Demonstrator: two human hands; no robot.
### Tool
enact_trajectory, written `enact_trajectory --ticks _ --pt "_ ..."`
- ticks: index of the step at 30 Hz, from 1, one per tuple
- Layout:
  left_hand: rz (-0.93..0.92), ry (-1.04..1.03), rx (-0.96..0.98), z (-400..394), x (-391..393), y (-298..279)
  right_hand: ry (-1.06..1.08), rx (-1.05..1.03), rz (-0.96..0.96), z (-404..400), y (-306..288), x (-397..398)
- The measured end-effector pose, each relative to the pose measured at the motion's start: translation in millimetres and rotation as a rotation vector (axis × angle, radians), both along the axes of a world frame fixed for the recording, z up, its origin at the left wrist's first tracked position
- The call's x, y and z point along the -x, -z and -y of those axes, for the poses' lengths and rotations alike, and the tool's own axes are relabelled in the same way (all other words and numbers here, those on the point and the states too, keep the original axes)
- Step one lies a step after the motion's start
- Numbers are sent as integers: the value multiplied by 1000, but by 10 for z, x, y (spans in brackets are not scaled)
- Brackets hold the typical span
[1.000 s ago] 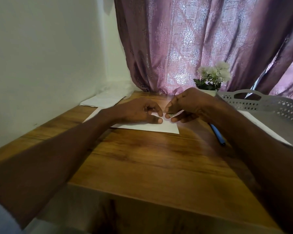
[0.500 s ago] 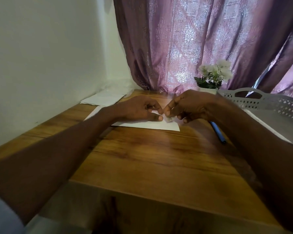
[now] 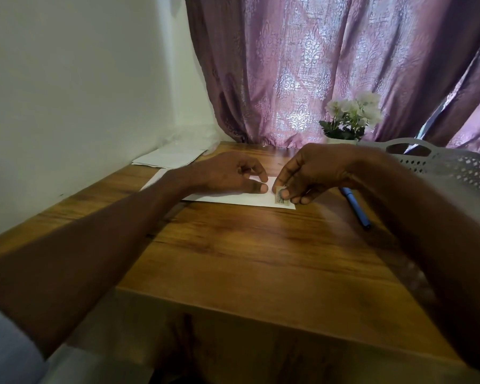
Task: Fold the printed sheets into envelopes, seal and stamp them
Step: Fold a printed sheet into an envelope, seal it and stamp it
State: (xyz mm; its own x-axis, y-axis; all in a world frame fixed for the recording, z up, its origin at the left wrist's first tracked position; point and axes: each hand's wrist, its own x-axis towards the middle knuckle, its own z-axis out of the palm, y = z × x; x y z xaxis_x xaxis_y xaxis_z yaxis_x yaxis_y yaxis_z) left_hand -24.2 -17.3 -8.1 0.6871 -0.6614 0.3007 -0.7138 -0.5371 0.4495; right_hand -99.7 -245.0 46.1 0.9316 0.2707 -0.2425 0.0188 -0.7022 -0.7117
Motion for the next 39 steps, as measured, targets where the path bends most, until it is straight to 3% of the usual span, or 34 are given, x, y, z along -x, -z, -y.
enact_trajectory --ticks 39 --pt "19 -38 -4 105 116 -33 41 273 58 -201 -31 157"
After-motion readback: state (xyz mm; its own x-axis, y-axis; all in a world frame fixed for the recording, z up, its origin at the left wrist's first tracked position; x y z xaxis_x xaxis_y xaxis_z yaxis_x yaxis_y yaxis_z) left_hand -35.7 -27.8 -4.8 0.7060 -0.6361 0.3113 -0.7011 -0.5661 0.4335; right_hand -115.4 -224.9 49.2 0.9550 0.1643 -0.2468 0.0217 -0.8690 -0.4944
